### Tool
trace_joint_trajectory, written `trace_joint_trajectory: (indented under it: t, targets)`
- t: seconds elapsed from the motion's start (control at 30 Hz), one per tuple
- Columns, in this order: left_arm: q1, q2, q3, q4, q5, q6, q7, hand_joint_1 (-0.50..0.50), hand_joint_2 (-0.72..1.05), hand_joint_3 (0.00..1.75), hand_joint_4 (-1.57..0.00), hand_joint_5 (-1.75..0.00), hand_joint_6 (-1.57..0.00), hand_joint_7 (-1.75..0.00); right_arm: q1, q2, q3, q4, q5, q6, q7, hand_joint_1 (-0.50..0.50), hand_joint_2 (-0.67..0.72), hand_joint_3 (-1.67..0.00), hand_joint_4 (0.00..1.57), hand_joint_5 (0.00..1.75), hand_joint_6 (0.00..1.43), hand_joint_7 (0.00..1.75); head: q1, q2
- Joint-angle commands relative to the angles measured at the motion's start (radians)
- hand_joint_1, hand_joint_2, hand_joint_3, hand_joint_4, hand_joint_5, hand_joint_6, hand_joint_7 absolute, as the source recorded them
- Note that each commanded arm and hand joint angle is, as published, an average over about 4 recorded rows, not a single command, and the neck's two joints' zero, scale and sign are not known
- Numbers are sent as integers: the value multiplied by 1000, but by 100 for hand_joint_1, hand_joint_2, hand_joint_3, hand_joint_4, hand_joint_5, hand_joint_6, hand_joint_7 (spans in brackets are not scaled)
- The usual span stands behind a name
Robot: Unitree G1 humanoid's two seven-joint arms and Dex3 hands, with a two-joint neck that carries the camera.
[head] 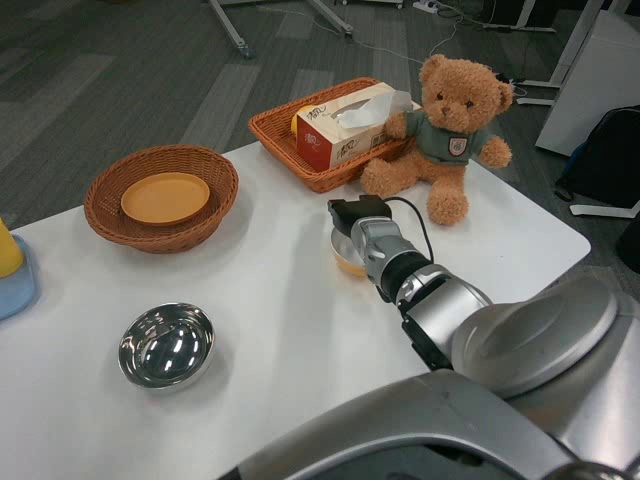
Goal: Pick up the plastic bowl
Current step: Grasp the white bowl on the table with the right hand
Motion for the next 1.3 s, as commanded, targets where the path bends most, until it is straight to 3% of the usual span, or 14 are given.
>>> trace_joint_trajectory:
  t: [0.03,0.1,0.17,0.23,0.3,0.4,0.43,0.53,0.57,0.73,0.97,1.1,1.3]
  targets:
    - [8,1,-3,11,-5,-7,1,-48,60,0,0,0,0,0,12,6,-6,28,11,-4,8,-46,65,0,0,0,0,2,0,-2]
    - [8,1,-4,10,-5,-7,1,-48,60,0,0,0,0,0,12,7,-7,28,16,-5,5,-46,60,0,0,10,0,9,0,-4]
    - [8,1,-5,9,-5,-7,1,-48,60,0,0,0,0,0,12,7,-7,28,21,-6,3,-46,55,0,0,44,0,21,1,-4]
    - [9,1,-5,9,-5,-7,1,-48,60,0,0,0,0,0,12,8,-12,27,25,-11,-1,-46,41,0,4,102,0,54,2,-5]
    - [10,1,-6,9,-5,-7,1,-48,60,0,0,0,0,0,13,10,-26,26,27,-23,-9,-45,19,-4,14,145,0,93,3,-5]
    - [12,1,-5,8,-5,-7,1,-48,60,0,0,0,0,0,16,16,-61,25,29,-50,-29,-40,-7,-20,34,170,0,129,4,-4]
    - [13,1,-5,7,-5,-7,1,-48,60,0,0,0,0,0,19,18,-66,23,30,-57,-38,-36,-10,-24,41,172,0,138,5,-4]
    - [15,1,-4,6,-5,-7,1,-48,60,0,0,0,0,0,25,21,-82,19,31,-77,-60,-23,-21,-38,88,167,0,164,5,-4]
    - [15,1,-4,6,-5,-7,1,-48,60,0,0,0,0,0,25,22,-86,19,31,-81,-63,-18,-22,-42,105,162,0,168,6,-4]
    - [16,1,-3,8,-6,-7,1,-48,60,0,0,0,0,0,40,24,-90,-9,51,-105,-69,-2,-22,-48,144,131,7,171,6,-6]
    - [16,1,-6,8,-7,-7,1,-48,60,0,0,0,0,0,78,24,-82,-133,76,-141,-66,8,-11,-52,153,126,69,161,10,-3]
    - [16,0,-6,8,-7,-7,1,-48,60,0,0,0,0,0,116,23,-68,-253,84,-144,-51,12,-10,-50,155,124,69,161,20,5]
    - [16,-1,-10,9,-7,-7,1,-48,60,0,0,0,0,0,162,13,-31,-451,88,-124,29,12,-10,-56,157,116,71,161,47,20]
